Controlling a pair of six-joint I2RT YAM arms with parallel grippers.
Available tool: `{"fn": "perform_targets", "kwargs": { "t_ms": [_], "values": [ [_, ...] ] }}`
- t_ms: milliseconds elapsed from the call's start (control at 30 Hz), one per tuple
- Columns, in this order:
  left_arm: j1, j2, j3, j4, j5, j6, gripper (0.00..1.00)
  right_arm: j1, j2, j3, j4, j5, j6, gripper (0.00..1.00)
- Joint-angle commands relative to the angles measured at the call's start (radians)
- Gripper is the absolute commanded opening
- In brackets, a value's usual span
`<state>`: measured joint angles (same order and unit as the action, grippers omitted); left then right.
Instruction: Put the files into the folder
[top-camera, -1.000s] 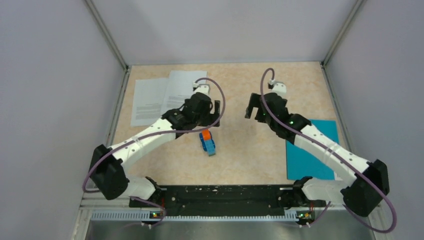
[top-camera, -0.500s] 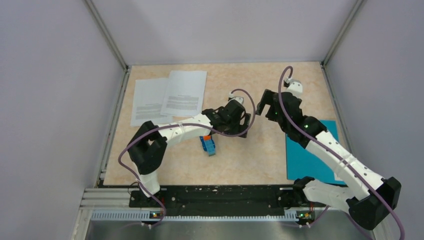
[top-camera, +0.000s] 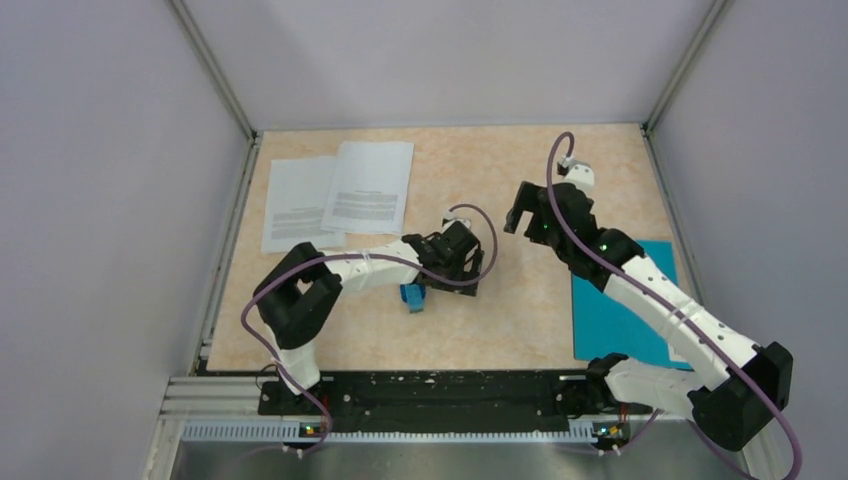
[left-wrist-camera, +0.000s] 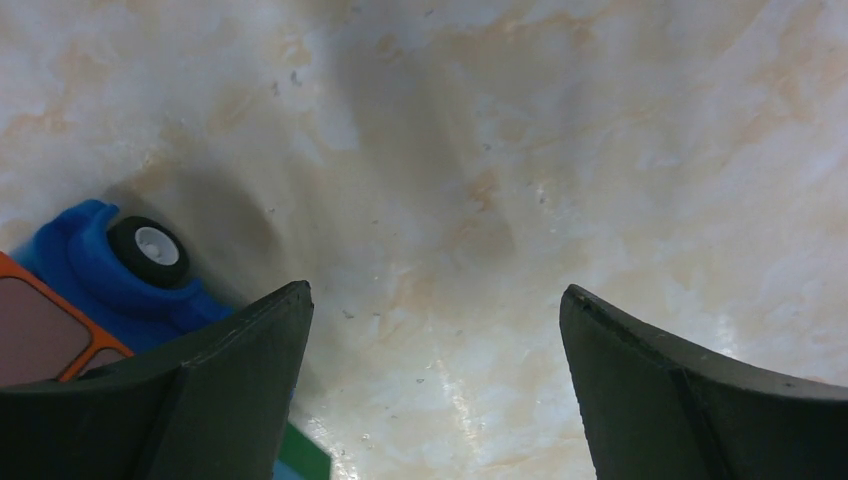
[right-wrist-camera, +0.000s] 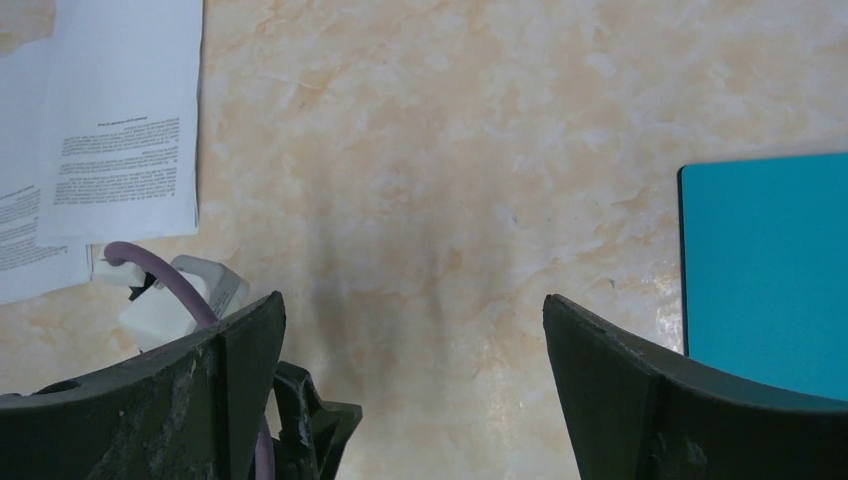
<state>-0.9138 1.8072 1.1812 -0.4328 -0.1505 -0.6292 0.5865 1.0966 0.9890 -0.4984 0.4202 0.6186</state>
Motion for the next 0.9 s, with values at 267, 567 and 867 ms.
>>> {"fn": "perform_targets", "kwargs": {
  "t_ms": [267,567,867],
  "values": [
    [0.082,-0.131,-0.131,0.014,-0.069,-0.049,0.98,-0.004,0.042,-0.004,0.059,-0.055,0.013,0.99],
    [0.153,-0.202,-0.211,-0.027,-0.096,-0.048,0.98,-0.004,0.062,-0.006,0.069,-0.077,0.017,0.99],
    [0.228,-0.247,-0.282,-0.042,-0.101,-0.041,0.98,-0.003,0.083,-0.006,0.080,-0.098,0.018,0.99]
  ]
}}
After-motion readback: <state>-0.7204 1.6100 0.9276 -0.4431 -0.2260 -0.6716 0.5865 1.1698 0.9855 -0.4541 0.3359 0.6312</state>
